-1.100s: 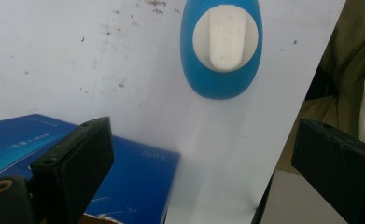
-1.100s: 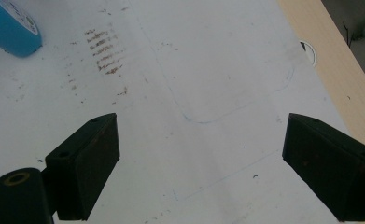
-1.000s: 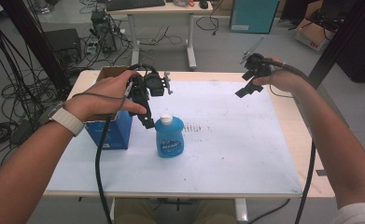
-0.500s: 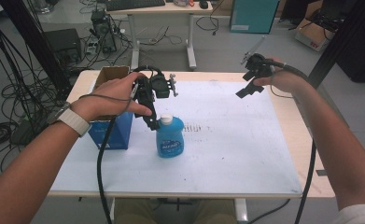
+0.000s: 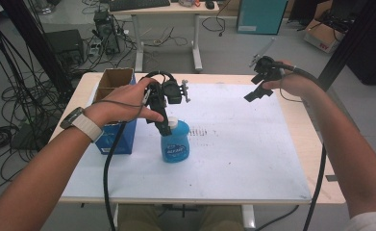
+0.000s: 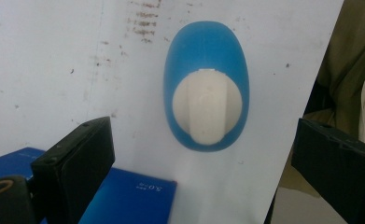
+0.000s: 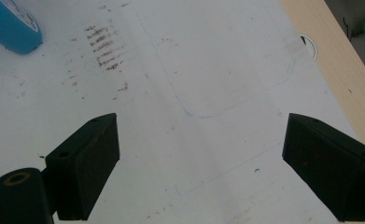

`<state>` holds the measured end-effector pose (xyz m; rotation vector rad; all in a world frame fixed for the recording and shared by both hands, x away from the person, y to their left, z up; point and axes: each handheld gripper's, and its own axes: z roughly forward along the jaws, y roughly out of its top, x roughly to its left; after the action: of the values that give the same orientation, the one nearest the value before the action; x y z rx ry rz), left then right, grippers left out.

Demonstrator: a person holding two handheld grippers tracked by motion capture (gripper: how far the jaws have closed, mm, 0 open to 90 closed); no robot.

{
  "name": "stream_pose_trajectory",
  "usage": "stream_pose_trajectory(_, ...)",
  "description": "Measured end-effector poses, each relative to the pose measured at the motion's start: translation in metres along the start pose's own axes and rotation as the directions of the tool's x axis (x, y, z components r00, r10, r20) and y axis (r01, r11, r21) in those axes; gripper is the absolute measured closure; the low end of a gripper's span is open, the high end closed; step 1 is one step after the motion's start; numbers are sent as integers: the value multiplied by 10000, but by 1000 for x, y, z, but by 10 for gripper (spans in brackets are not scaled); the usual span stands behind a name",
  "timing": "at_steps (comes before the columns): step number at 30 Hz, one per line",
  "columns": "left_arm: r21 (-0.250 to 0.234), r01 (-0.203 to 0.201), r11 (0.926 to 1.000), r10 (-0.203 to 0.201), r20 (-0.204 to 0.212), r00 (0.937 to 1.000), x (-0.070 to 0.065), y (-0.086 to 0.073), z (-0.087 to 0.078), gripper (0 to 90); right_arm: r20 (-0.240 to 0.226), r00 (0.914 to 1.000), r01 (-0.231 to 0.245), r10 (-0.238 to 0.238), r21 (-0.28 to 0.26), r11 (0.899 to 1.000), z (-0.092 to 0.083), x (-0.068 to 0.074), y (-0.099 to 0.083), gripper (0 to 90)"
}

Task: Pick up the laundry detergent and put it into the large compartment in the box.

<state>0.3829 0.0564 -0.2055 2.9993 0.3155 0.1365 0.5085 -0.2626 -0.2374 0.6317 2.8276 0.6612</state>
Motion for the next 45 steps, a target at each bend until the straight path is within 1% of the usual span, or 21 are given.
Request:
stream_pose_trajectory(2, -37, 52, 10000, -52, 10, 10000, 0, 1, 1, 66, -3, 10000, -6, 6, -8, 10000, 0, 0, 0, 110)
stream_pose_trajectory(3, 25, -6, 10000, 6, 18, 10000, 0, 2, 2, 65, 5, 10000, 4, -4, -6, 10000, 0, 0, 0, 110)
stream_pose_trajectory(9, 49, -119, 9999, 118, 31, 9999, -1, 7, 7, 75, -22, 10000, 20, -20, 8, 10000, 1, 1, 0, 110)
stream_pose_trajectory(14, -2, -74, 10000, 74, 40, 10000, 0, 8, 11, 74, -58, 10000, -58, 58, 7, 10000, 2, 0, -3, 110)
stream_pose_trajectory(19, 125, -81, 9999, 81, 21, 10000, 0, 10, 16, 75, -62, 9999, -96, 96, -10, 10000, 3, -1, -6, 110)
stream_pose_trajectory(24, 69, -93, 9999, 93, -25, 10000, -1, 12, 20, 77, -83, 9999, -107, 107, -23, 9999, 3, -1, -7, 110)
stream_pose_trajectory(28, 166, -90, 9998, 90, -8, 10000, -1, 12, 23, 77, -85, 9999, -136, 136, -29, 9999, 2, 0, -8, 110)
stream_pose_trajectory(30, 229, -38, 9997, 37, 42, 10000, 0, 10, 28, 78, -78, 9999, -145, 145, -45, 9999, 2, -1, -9, 110)
stream_pose_trajectory(32, 184, -18, 9998, 18, -8, 10000, 0, 9, 30, 79, -88, 9998, -161, 160, -51, 9999, 3, -1, -9, 110)
stream_pose_trajectory(34, 100, -49, 9999, 49, -36, 10000, 0, 8, 30, 80, -111, 9998, -177, 177, -25, 9998, 4, -1, -10, 110)
stream_pose_trajectory(41, 168, -107, 9998, 107, 47, 9999, 1, 10, 33, 79, -112, 9997, -210, 210, -55, 9998, 4, -1, -12, 110)
stream_pose_trajectory(43, 256, -232, 9994, 229, 109, 9997, 0, 12, 35, 79, -108, 9997, -239, 238, -52, 9997, 3, -1, -13, 110)
stream_pose_trajectory(45, 292, -252, 9993, 249, 91, 9996, -1, 12, 37, 74, -95, 9996, -256, 256, -52, 9997, 3, -1, -13, 110)
